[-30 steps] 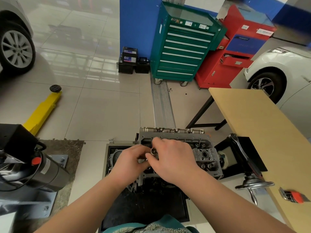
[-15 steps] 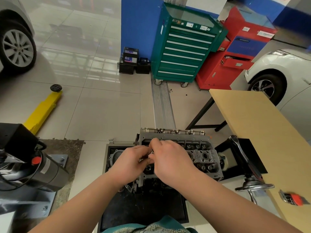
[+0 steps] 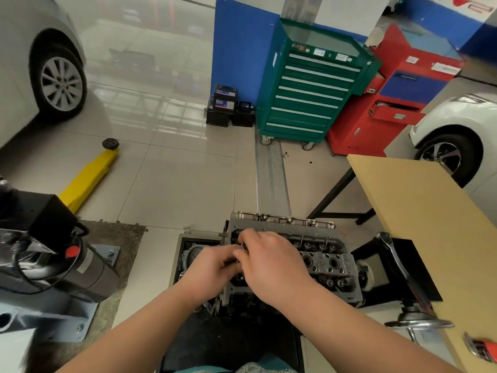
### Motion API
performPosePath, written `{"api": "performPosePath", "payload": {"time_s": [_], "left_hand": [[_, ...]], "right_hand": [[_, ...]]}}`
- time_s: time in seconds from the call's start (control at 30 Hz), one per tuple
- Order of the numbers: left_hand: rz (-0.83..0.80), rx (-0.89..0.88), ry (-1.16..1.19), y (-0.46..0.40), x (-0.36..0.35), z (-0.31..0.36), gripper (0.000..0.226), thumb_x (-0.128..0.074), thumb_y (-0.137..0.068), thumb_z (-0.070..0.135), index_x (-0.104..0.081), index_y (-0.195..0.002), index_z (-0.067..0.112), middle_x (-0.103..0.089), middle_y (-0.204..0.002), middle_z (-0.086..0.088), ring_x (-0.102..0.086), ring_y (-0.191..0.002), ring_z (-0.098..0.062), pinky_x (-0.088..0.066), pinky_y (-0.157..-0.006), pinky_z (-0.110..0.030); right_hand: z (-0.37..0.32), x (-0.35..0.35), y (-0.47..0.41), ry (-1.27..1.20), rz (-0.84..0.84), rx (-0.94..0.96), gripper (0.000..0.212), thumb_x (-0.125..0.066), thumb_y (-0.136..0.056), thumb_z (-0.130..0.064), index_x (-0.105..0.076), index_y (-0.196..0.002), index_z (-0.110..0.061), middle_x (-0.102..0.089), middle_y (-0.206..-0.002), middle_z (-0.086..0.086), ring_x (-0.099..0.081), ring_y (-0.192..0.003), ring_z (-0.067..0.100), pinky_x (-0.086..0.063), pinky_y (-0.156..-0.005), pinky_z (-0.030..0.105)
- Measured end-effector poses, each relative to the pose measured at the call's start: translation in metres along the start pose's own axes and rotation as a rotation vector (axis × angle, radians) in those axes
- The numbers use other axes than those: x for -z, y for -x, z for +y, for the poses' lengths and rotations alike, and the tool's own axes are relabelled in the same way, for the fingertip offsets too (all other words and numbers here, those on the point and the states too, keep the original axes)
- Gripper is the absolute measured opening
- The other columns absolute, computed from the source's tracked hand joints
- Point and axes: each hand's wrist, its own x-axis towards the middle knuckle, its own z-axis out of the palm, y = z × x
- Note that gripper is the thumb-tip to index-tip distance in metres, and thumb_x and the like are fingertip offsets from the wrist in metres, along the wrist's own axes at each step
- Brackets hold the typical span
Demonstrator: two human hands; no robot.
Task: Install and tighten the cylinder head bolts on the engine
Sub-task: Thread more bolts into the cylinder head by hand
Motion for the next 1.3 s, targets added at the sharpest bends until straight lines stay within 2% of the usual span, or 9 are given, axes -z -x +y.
{"api": "performPosePath", "payload": {"time_s": [0.2, 0.33, 0.4, 0.5, 0.67, 0.9, 1.07, 1.17, 1.3], "left_hand": [[0.094, 0.008, 0.142, -0.015, -0.014, 0.033, 0.018, -0.071, -0.093, 0.04, -0.075, -0.108, 0.03, -0.078, -0.1, 0.012, -0.075, -0.1, -0.013, -0.06, -0.089, -0.041], [0.04, 0.019, -0.018, -0.028, -0.022, 0.026, 0.064, -0.078, -0.087, 0.059, -0.056, -0.144, 0.041, -0.058, -0.148, 0.019, -0.051, -0.141, -0.007, -0.045, -0.117, -0.045], [0.104, 0.2, -0.33, -0.024, -0.032, 0.004, 0.095, -0.078, -0.078, 0.07, -0.035, -0.159, 0.042, -0.033, -0.167, 0.011, -0.026, -0.156, -0.017, -0.029, -0.126, -0.052], [0.261, 0.595, -0.324, -0.007, -0.062, -0.027, 0.119, -0.085, -0.076, 0.06, -0.017, -0.167, 0.027, -0.02, -0.172, -0.002, -0.018, -0.159, -0.028, -0.021, -0.13, -0.05], [0.355, 0.783, 0.231, 0.009, -0.099, -0.054, 0.092, -0.079, -0.092, 0.041, -0.024, -0.164, 0.024, -0.051, -0.158, -0.007, -0.054, -0.14, -0.027, -0.046, -0.116, -0.049], [0.342, 0.712, 0.163, 0.01, -0.1, -0.057, 0.078, -0.072, -0.097, 0.043, -0.032, -0.163, 0.033, -0.068, -0.136, 0.004, -0.069, -0.108, -0.008, -0.055, -0.089, -0.025], [0.34, 0.694, 0.179, 0.012, -0.1, -0.059, 0.074, -0.071, -0.097, 0.046, -0.034, -0.161, 0.039, -0.073, -0.121, 0.014, -0.073, -0.098, -0.004, -0.057, -0.09, -0.028], [0.322, 0.691, 0.161, 0.013, -0.1, -0.06, 0.067, -0.063, -0.099, 0.055, -0.036, -0.159, 0.042, -0.075, -0.119, 0.004, -0.073, -0.106, -0.019, -0.059, -0.095, -0.039], [0.345, 0.71, 0.149, 0.015, -0.099, -0.061, 0.057, -0.046, -0.105, 0.059, -0.037, -0.159, 0.042, -0.064, -0.143, 0.009, -0.06, -0.133, -0.018, -0.047, -0.115, -0.048]], "right_hand": [[0.026, 0.042, -0.001, -0.067, 0.109, 0.049, 0.027, -0.057, -0.101, -0.04, -0.062, -0.123, -0.024, -0.071, -0.109, -0.006, -0.063, -0.1, 0.016, -0.051, -0.083, 0.032], [0.063, 0.062, 0.005, -0.092, 0.092, 0.031, 0.029, -0.057, -0.102, -0.039, -0.062, -0.127, -0.025, -0.069, -0.107, -0.007, -0.061, -0.095, 0.013, -0.047, -0.08, 0.029], [0.081, 0.063, 0.015, -0.09, 0.078, 0.028, 0.026, -0.058, -0.102, -0.038, -0.062, -0.125, -0.028, -0.068, -0.107, -0.01, -0.059, -0.096, 0.011, -0.043, -0.078, 0.026], [0.104, 0.058, 0.027, -0.104, 0.064, 0.022, 0.028, -0.059, -0.102, -0.036, -0.062, -0.129, -0.028, -0.068, -0.117, -0.011, -0.06, -0.108, 0.01, -0.04, -0.089, 0.023], [0.124, 0.055, 0.035, -0.128, 0.05, 0.041, 0.027, -0.065, -0.1, -0.029, -0.066, -0.126, -0.022, -0.071, -0.116, -0.007, -0.063, -0.11, 0.014, -0.043, -0.094, 0.025], [0.123, 0.049, 0.034, -0.183, 0.045, 0.092, 0.027, -0.065, -0.1, -0.027, -0.066, -0.126, -0.021, -0.071, -0.118, -0.007, -0.062, -0.113, 0.013, -0.039, -0.098, 0.023], [0.115, 0.043, 0.028, -0.166, 0.019, 0.137, 0.027, -0.063, -0.101, -0.026, -0.066, -0.126, -0.018, -0.071, -0.116, -0.004, -0.062, -0.113, 0.015, -0.04, -0.099, 0.024], [0.112, 0.043, 0.027, -0.148, 0.012, 0.167, 0.026, -0.062, -0.101, -0.024, -0.066, -0.126, -0.017, -0.071, -0.116, -0.003, -0.062, -0.113, 0.017, -0.044, -0.1, 0.028], [0.111, 0.044, 0.027, -0.106, -0.002, 0.221, 0.028, -0.061, -0.101, -0.02, -0.066, -0.128, -0.014, -0.07, -0.118, -0.001, -0.061, -0.114, 0.019, -0.051, -0.101, 0.037]]}}
